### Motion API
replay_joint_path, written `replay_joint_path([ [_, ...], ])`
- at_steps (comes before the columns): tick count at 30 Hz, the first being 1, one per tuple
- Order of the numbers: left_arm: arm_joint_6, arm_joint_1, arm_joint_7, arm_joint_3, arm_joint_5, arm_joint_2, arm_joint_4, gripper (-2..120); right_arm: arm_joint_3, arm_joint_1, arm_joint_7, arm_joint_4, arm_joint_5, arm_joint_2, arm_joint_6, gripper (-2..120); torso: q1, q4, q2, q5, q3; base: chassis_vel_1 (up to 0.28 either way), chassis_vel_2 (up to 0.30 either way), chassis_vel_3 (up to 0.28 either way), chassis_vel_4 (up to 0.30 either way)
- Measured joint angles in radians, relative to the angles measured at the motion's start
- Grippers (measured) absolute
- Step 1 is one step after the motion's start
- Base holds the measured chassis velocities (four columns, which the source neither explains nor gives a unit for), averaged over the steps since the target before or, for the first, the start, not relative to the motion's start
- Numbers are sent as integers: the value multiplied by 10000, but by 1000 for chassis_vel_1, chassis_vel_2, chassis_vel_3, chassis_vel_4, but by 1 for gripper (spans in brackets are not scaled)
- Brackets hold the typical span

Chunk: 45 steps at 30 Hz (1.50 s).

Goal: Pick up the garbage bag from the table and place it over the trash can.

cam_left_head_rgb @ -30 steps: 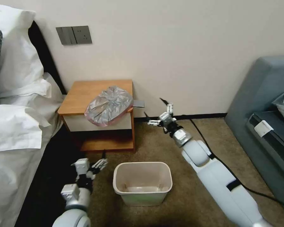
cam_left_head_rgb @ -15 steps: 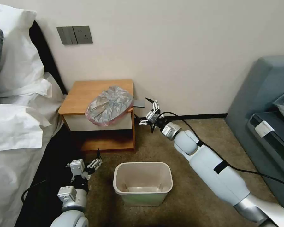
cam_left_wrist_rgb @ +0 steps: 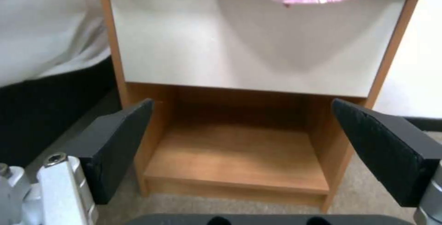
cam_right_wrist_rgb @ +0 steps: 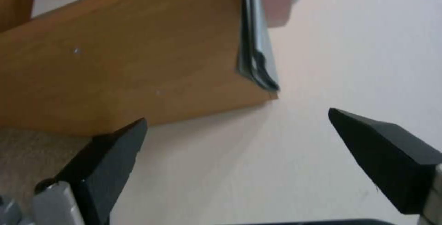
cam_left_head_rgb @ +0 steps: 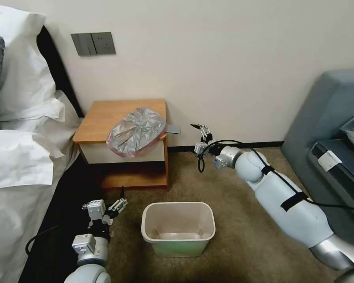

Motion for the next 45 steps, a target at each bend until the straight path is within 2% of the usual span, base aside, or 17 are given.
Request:
replay_joint_path([
  [2, -6, -8, 0, 21, 41, -26, 21, 97, -191, 217, 104, -293, -179, 210, 134, 100, -1, 9, 0, 10, 1, 0, 0, 0, 0],
  [3, -17, -8, 0, 42, 63, -46, 35, 97, -281, 345, 172, -473, -216, 321, 177, 100, -1, 11, 0, 3, 0, 0, 0, 0, 0],
  [16, -178, -4, -14, 72, 221, -140, 148, 97, -613, 742, 332, -1062, -328, 843, 245, 100, -1, 4, 0, 4, 0, 0, 0, 0, 0],
  [18, -197, -12, -38, 78, 233, -168, 190, 97, -675, 825, 345, -1153, -335, 922, 259, 90, 0, 7, 0, 4, 0, 0, 0, 0, 0],
  [22, -218, -14, -50, 92, 244, -188, 198, 97, -719, 871, 381, -1219, -333, 955, 281, 82, 0, 7, 0, 3, 0, 0, 0, 0, 0],
  [25, -225, -51, -65, 93, 247, -207, 241, 97, -744, 890, 388, -1249, -334, 1004, 285, 67, -1, 6, 0, 3, 0, 0, 0, 0, 0],
  [27, -226, -63, -71, 93, 248, -216, 255, 97, -746, 908, 387, -1267, -340, 1023, 289, 63, -1, 6, 0, 4, 0, 0, 0, 0, 0],
  [29, -228, -77, -76, 97, 248, -226, 268, 97, -755, 970, 383, -1302, -345, 1039, 298, 53, -1, 6, 0, 4, 0, 0, 0, 0, 0],
  [31, -228, -89, -77, 103, 248, -228, 283, 97, -765, 989, 382, -1309, -345, 1051, 299, 50, -1, 6, 0, 4, 0, 0, 0, 0, 0],
  [34, -230, -121, -81, 114, 249, -243, 329, 97, -773, 1040, 380, -1319, -338, 1136, 298, 33, -1, 6, -1, 4, 0, 0, 0, 0, 0],
  [35, -230, -121, -81, 114, 249, -243, 329, 97, -773, 1040, 380, -1319, -338, 1136, 298, 33, -1, 6, -1, 4, 0, 0, 0, 0, 0],
  [37, -233, -126, -82, 120, 249, -249, 340, 97, -775, 1049, 379, -1314, -334, 1183, 283, 23, -1, 6, 0, 4, 0, 0, 0, 0, 0],
  [39, -233, -126, -82, 119, 249, -249, 341, 97, -776, 1049, 380, -1312, -333, 1185, 281, 23, 0, 7, 0, 4, 0, 0, 0, 0, 0],
  [41, -248, -135, -83, 123, 252, -257, 366, 97, -794, 1051, 377, -1249, -325, 1203, 254, 8, 0, 6, 0, 4, 0, 0, 0, 0, 0],
  [45, -263, -135, -82, 125, 257, -266, 383, 97, -791, 1025, 374, -1167, -286, 1188, 234, 0, 0, 6, 0, 4, 0, 0, 0, 0, 0],
])
